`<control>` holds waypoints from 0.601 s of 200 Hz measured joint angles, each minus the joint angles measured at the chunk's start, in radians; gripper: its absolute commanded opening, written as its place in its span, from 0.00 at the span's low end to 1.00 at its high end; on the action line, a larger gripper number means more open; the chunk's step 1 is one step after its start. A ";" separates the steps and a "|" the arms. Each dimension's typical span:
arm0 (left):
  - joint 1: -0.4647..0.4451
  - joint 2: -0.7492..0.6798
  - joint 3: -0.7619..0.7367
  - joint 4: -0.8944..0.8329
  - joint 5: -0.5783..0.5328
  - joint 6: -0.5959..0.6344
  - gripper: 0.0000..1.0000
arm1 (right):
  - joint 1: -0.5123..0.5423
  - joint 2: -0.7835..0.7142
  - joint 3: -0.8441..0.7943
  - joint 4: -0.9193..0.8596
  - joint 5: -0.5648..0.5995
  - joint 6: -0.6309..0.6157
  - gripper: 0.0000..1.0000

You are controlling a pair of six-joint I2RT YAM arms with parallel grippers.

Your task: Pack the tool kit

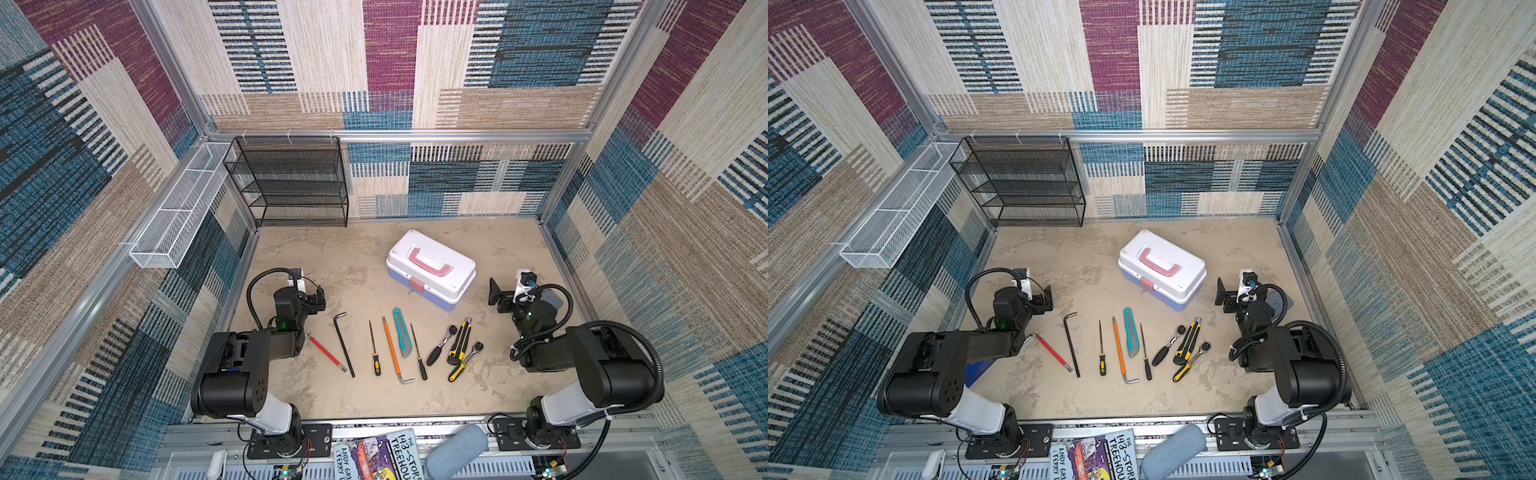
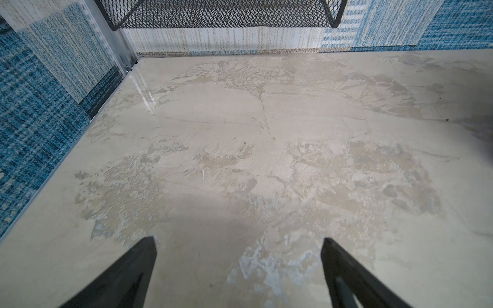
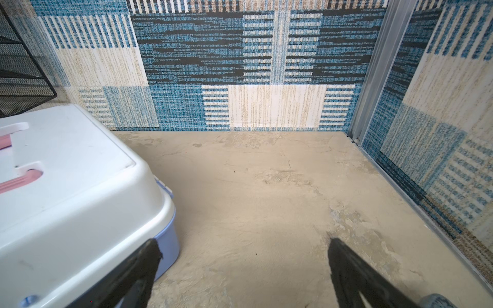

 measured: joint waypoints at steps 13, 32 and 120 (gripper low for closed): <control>0.000 -0.036 0.015 -0.054 0.010 0.001 0.99 | 0.000 -0.031 0.019 -0.053 -0.001 0.000 1.00; 0.000 -0.129 0.139 -0.261 0.024 -0.013 0.94 | 0.000 -0.114 0.139 -0.226 0.003 0.003 0.97; -0.283 -0.206 0.329 -0.640 0.048 -0.203 0.77 | 0.054 -0.111 0.515 -0.776 -0.219 -0.027 0.93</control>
